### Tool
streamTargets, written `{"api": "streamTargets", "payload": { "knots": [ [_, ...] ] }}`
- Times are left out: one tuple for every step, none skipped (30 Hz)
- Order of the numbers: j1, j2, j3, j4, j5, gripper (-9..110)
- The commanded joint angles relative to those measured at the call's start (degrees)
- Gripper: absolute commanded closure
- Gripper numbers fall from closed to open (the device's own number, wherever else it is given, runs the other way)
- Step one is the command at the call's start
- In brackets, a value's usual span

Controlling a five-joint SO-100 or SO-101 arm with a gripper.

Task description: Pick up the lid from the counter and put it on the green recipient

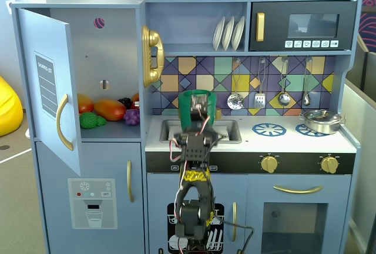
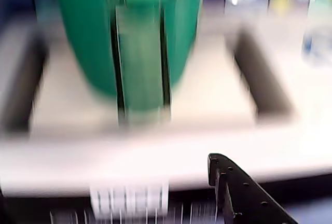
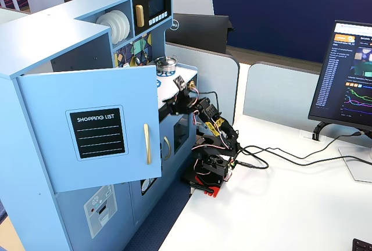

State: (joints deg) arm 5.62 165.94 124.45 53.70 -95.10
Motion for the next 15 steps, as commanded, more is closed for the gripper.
{"api": "streamTargets", "payload": {
  "knots": [
    [-0.8,6.9,7.6,6.6,-2.3,69],
    [-1.4,7.8,9.2,8.9,-2.3,74],
    [-1.7,8.6,11.0,10.9,-2.5,80],
    [-1.8,9.5,13.0,12.6,-4.1,85],
    [-1.9,10.5,15.3,14.1,-6.4,91],
    [-2.2,11.4,17.7,14.9,-7.5,96],
    [-2.5,12.4,20.3,14.9,-7.6,101],
    [-2.6,13.4,23.0,14.7,-8.2,101],
    [-2.6,14.2,25.4,14.6,-9.0,101],
    [-3.2,14.7,27.4,14.9,-9.0,101],
    [-3.8,15.1,29.1,14.9,-7.4,101],
    [-4.1,15.3,30.8,14.9,-5.9,101],
    [-4.0,15.2,32.3,14.8,-4.9,101],
    [-3.9,14.9,34.0,14.7,-4.9,101],
    [-3.6,14.7,35.7,14.6,-5.3,101]
  ]
}}
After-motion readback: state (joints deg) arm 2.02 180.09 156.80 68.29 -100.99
